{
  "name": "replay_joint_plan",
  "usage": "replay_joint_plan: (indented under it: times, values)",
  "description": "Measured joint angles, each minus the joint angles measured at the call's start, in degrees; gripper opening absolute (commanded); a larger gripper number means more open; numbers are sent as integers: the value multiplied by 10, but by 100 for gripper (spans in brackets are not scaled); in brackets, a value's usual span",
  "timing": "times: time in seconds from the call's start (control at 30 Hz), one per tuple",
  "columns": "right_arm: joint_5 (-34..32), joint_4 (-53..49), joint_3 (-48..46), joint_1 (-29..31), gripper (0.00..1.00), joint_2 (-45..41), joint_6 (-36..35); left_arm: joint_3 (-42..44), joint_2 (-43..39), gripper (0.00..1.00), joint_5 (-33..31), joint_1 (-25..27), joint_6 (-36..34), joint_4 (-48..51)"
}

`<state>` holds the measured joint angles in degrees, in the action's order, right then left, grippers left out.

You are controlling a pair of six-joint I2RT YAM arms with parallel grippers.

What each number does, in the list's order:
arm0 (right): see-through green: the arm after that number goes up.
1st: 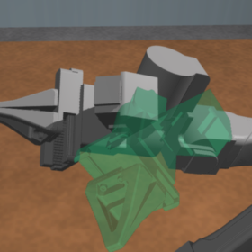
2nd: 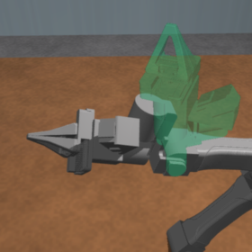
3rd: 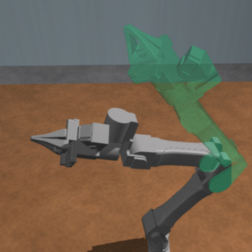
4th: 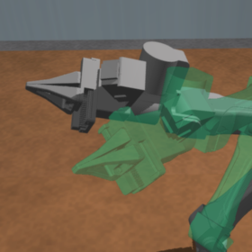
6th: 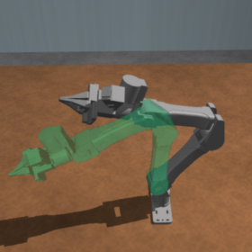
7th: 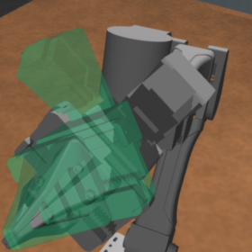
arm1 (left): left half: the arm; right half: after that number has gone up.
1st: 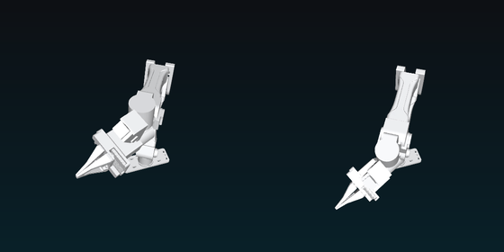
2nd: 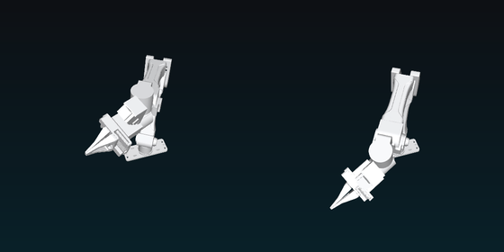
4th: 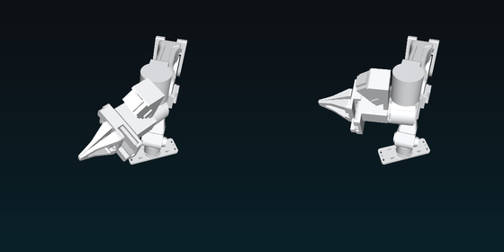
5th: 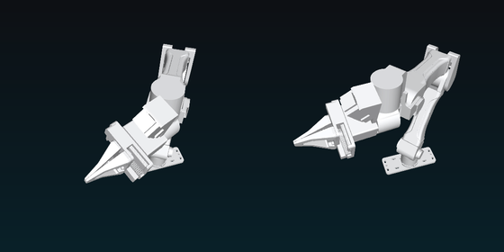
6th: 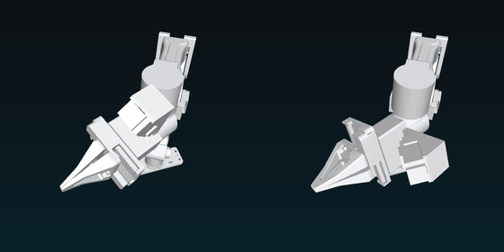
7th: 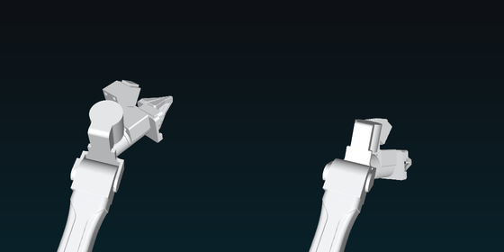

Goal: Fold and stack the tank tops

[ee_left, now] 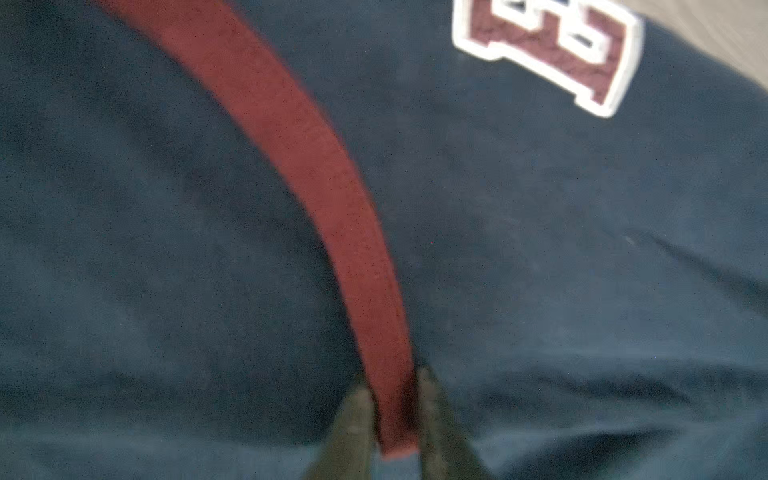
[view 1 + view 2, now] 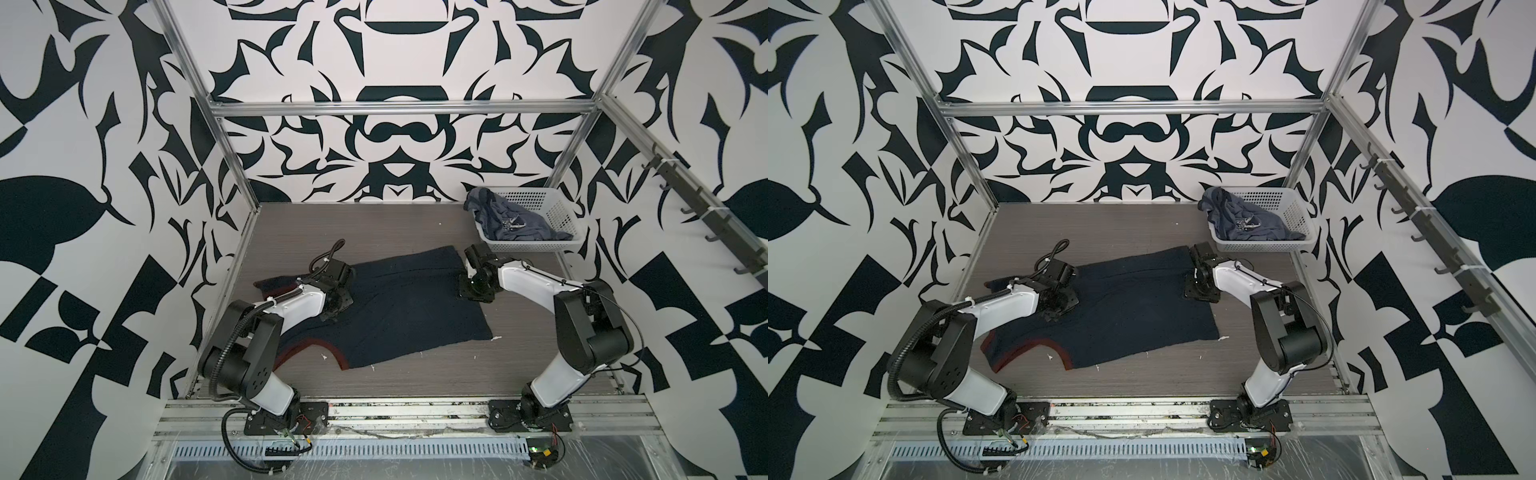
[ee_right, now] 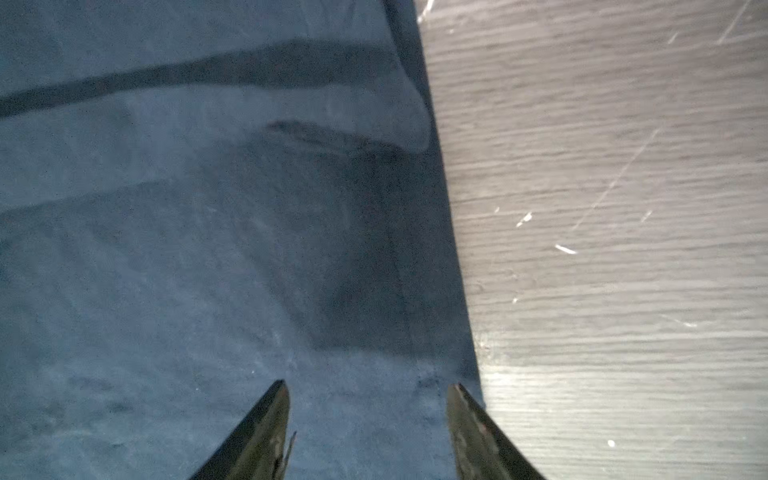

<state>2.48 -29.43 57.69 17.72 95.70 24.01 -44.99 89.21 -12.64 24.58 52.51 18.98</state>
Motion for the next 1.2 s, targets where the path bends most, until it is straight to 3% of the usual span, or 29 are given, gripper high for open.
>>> replay_joint_plan:
  times: [0.13,0.43,0.8,1.2]
  values:
    - [1,-6,0,0,65,-9,0,-7,-8,49,-30,1,8,31]
    - [3,-13,73,26,64,-18,1,-75,-66,53,-79,1,3,91]
    - [15,-5,200,54,63,148,5,-179,147,53,-22,-15,-48,66]
    - [14,-5,285,26,62,240,20,-338,266,54,17,-46,-130,50]
